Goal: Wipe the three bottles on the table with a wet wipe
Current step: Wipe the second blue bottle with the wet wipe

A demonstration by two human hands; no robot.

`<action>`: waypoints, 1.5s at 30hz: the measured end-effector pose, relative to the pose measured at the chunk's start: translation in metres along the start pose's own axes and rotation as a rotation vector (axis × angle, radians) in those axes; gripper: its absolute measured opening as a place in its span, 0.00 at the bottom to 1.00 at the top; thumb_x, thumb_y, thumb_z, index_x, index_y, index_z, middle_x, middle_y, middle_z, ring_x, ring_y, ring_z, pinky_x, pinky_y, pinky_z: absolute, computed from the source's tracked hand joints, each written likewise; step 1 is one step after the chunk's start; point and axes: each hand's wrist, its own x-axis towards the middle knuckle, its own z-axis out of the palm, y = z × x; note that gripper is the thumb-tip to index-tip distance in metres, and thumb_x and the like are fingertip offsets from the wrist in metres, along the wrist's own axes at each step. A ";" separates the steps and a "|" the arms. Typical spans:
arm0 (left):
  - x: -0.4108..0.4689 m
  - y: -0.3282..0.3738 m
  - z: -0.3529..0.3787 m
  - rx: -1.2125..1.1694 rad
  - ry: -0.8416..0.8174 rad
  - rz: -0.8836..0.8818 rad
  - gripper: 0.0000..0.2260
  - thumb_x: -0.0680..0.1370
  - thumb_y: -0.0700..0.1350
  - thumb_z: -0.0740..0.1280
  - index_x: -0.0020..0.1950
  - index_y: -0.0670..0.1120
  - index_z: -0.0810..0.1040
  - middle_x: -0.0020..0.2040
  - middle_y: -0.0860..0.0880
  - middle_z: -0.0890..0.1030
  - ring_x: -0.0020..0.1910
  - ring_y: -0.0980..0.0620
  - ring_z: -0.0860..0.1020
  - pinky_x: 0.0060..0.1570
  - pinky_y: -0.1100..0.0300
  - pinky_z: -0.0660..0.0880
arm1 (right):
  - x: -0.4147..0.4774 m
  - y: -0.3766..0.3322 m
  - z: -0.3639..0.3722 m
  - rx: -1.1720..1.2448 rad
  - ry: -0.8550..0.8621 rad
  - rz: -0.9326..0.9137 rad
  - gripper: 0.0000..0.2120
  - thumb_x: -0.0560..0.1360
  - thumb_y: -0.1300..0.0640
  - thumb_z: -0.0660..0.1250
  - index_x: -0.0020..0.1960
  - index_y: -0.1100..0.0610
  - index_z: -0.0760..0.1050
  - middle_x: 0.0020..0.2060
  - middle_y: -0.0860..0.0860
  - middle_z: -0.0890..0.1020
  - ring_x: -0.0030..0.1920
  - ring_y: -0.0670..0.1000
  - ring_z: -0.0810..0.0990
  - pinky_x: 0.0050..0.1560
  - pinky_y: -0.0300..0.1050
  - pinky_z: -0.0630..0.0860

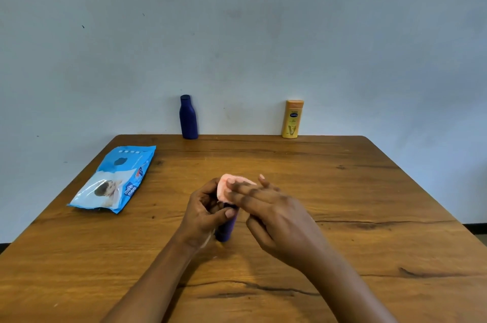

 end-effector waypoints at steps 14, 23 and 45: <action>0.003 -0.002 0.001 -0.108 0.008 -0.053 0.27 0.60 0.53 0.80 0.57 0.47 0.81 0.54 0.45 0.83 0.55 0.48 0.79 0.53 0.56 0.77 | 0.009 -0.004 0.004 0.126 -0.062 0.120 0.36 0.78 0.36 0.37 0.73 0.58 0.63 0.71 0.53 0.66 0.73 0.47 0.59 0.74 0.51 0.55; 0.002 0.000 0.002 -0.144 -0.009 -0.073 0.26 0.60 0.53 0.80 0.55 0.46 0.82 0.50 0.45 0.83 0.52 0.48 0.80 0.51 0.57 0.77 | 0.008 -0.010 0.010 0.162 0.005 0.115 0.35 0.79 0.38 0.39 0.69 0.58 0.69 0.67 0.54 0.72 0.70 0.48 0.66 0.72 0.52 0.59; 0.002 -0.004 0.000 -0.146 0.000 -0.070 0.24 0.60 0.52 0.80 0.53 0.46 0.82 0.48 0.45 0.83 0.50 0.48 0.81 0.49 0.56 0.78 | 0.001 -0.009 0.023 0.148 0.066 0.110 0.30 0.81 0.40 0.41 0.70 0.57 0.67 0.68 0.53 0.70 0.71 0.47 0.64 0.72 0.49 0.58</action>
